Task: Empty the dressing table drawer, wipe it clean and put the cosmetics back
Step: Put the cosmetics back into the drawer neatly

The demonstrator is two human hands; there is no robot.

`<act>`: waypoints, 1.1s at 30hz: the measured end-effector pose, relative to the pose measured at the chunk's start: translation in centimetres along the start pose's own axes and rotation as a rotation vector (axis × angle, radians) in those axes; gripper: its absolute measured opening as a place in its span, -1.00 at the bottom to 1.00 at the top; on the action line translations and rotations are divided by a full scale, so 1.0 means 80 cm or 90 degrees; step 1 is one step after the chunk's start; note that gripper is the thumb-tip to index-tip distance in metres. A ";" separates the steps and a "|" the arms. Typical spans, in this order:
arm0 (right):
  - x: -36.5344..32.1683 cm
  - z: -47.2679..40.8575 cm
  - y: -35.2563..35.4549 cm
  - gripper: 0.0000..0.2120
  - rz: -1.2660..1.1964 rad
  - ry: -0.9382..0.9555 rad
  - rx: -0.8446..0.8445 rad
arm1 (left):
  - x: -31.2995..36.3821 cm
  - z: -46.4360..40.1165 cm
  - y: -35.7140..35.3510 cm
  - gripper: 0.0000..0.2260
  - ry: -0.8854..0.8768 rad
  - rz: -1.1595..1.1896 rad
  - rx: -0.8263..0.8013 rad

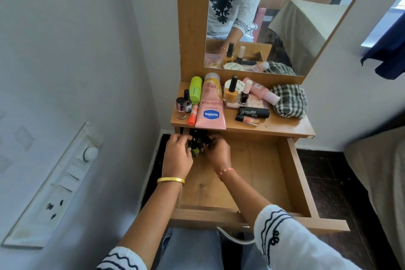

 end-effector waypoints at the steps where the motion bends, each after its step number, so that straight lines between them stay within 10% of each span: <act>1: 0.000 0.000 0.001 -0.69 0.003 0.007 0.010 | 0.000 0.000 0.000 -0.70 -0.005 0.000 0.001; 24: -0.007 0.010 0.026 -0.63 0.008 -0.029 -0.008 | 0.015 0.003 0.006 -0.76 -0.072 -0.052 0.032; 33: -0.040 0.006 0.129 -0.92 -0.028 0.125 0.142 | 0.042 0.013 0.014 -0.80 -0.100 0.041 0.053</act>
Point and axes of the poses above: each hand's wrist, its own z-axis away from the middle knuckle, its own y-axis out of the back of the hand, x = y × z, the point moved 5 cm from there along -z, towards the middle knuckle, and after that the axes turned 14 degrees about x, right-handed, at the moved point
